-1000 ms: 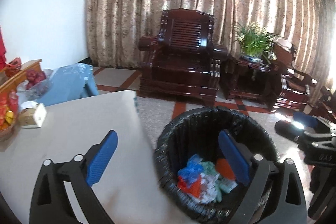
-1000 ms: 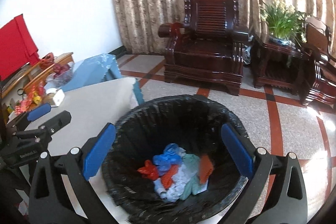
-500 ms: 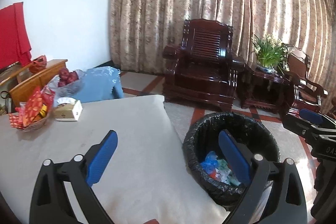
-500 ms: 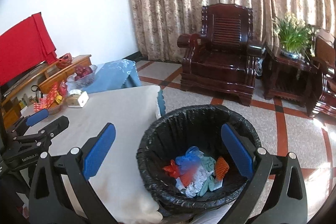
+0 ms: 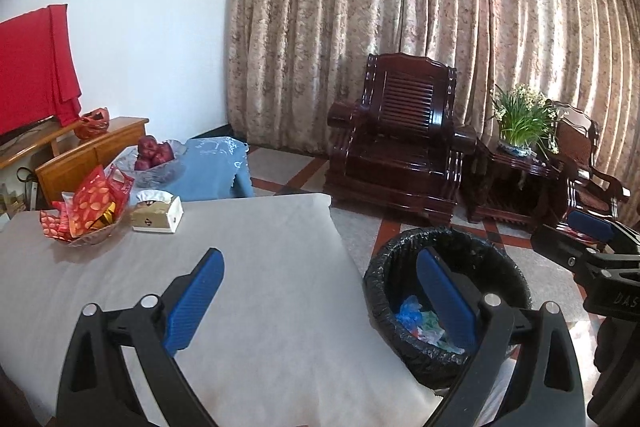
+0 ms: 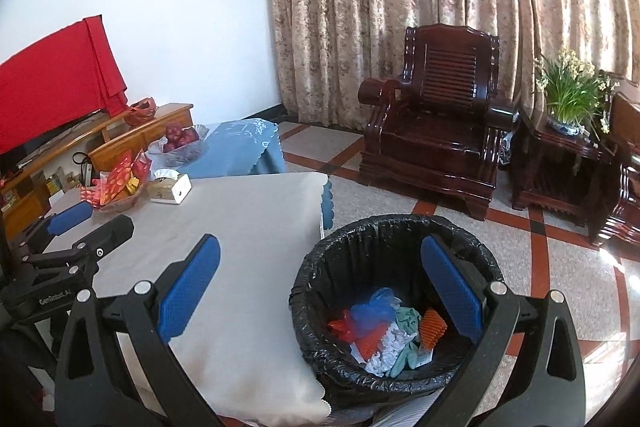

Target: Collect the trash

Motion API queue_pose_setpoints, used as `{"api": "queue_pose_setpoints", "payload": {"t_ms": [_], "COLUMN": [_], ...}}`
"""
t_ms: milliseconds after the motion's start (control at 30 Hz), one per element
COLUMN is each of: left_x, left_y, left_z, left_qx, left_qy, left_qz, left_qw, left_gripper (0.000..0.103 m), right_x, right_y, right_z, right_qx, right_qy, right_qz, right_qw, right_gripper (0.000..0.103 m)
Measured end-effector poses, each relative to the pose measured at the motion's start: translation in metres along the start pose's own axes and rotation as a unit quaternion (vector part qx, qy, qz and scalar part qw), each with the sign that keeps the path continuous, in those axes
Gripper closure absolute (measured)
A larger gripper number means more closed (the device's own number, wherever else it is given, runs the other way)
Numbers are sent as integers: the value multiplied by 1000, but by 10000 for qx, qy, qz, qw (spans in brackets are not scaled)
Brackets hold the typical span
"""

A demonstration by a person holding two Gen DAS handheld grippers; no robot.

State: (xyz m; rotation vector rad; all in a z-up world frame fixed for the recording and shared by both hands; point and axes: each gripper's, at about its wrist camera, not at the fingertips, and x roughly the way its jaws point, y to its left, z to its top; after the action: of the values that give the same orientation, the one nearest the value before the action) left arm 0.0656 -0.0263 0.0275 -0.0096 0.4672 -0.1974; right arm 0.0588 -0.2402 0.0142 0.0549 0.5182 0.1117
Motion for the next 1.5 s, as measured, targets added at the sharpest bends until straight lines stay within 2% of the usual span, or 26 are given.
{"api": "queue_pose_setpoints", "payload": {"t_ms": [1500], "left_x": [-17], "left_y": [-2], "left_z": [2], "left_qx": [88], "left_qy": [-128], "left_qz": [95], "left_qw": [9998], "left_gripper": [8], "right_x": [-9], "right_y": [13], "right_z": [6], "right_qx": [-47], "right_qy": [-97], "right_qz": [47], "right_qw": [9999], "right_gripper": [5]}}
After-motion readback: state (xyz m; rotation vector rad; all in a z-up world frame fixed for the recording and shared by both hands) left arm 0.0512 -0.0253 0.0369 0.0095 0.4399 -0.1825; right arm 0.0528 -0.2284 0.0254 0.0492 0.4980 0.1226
